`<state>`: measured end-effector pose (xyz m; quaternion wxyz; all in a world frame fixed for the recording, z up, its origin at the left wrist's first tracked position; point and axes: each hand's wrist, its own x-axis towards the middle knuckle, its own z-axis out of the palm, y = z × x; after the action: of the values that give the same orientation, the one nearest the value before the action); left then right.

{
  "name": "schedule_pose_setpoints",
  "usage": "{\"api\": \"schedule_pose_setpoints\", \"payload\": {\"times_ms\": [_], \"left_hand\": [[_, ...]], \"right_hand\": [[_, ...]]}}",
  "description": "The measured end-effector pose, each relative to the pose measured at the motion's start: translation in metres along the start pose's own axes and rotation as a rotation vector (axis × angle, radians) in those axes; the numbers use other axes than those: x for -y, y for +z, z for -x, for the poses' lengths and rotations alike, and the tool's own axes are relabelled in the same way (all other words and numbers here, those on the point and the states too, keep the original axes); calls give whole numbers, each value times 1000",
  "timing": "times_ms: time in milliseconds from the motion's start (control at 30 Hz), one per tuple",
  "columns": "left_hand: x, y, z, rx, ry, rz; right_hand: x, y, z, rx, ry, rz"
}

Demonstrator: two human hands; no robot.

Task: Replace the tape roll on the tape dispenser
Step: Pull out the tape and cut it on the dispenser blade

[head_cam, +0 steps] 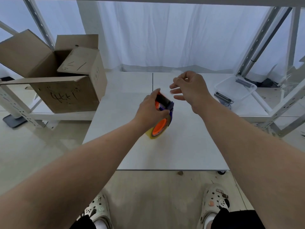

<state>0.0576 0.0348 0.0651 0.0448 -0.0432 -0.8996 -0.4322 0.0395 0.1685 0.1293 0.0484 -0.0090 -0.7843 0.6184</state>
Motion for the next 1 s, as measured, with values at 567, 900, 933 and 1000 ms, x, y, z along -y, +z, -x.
{"api": "schedule_pose_setpoints", "payload": {"times_ms": [567,900,933,1000], "left_hand": [[21,-22,7,69,64,217],[29,-22,9,142,-9,193],[29,-24,8,144,-15,169],[28,-29,10,146,-24,142]], "right_hand": [[-17,12,1,39,321,-142],[-30,23,10,70,487,-151],[-30,25,11,66,482,-156],[-31,30,13,52,466,-159]]}}
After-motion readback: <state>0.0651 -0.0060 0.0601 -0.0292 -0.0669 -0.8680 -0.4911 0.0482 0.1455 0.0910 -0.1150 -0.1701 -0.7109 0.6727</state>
